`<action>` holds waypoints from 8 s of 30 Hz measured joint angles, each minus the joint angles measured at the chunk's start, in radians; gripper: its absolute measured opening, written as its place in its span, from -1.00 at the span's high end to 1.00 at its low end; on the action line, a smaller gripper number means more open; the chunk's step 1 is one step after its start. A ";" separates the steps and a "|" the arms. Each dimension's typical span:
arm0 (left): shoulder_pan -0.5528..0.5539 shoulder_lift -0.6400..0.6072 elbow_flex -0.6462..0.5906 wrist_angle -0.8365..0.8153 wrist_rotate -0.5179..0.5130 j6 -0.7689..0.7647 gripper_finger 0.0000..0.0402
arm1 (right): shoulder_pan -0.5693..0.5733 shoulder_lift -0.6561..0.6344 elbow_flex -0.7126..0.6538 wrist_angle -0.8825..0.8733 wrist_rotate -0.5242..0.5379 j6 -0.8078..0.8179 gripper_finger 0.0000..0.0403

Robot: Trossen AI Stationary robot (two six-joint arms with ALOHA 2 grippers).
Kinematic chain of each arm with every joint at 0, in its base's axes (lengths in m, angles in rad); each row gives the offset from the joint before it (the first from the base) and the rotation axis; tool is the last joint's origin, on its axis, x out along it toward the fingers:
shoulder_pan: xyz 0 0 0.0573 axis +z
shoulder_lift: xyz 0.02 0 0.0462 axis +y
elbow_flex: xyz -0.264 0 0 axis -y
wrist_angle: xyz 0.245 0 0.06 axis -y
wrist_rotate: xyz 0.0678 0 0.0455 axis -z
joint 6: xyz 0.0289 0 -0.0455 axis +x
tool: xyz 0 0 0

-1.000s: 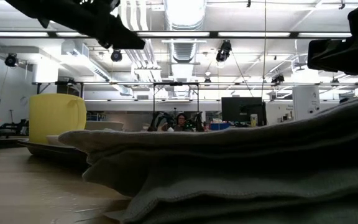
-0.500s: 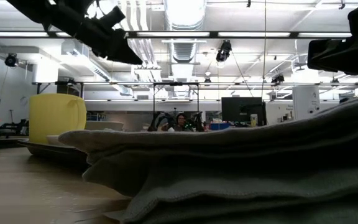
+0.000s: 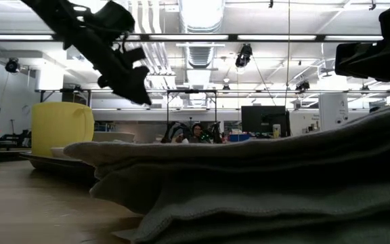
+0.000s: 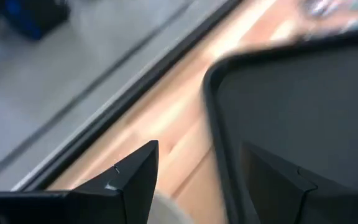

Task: Set up tray
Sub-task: Put the gray bowl on top of the white plate on the black serving tray

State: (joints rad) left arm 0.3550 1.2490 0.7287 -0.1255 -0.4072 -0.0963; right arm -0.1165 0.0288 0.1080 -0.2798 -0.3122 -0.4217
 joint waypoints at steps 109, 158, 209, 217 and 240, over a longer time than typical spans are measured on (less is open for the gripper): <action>-0.309 0.482 0.568 -0.685 -0.047 -0.001 1.00 | 0.000 0.000 0.000 0.000 0.000 0.001 0.66; -0.619 0.481 0.579 -0.607 0.043 -0.035 1.00 | 0.000 0.000 0.000 0.000 0.000 0.000 0.66; -0.702 0.550 0.580 -0.565 0.338 0.003 1.00 | 0.000 0.000 0.000 0.000 0.000 0.002 0.66; -0.702 0.549 0.580 -0.569 0.346 0.002 1.00 | 0.000 0.000 0.000 0.000 0.000 0.001 0.66; -0.703 0.548 0.578 -0.599 0.425 -0.096 0.86 | 0.000 0.000 0.000 0.000 0.000 0.000 0.66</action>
State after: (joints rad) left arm -0.3477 1.7969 1.3066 -0.7241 0.0174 -0.1927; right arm -0.1162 0.0288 0.1081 -0.2802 -0.3122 -0.4217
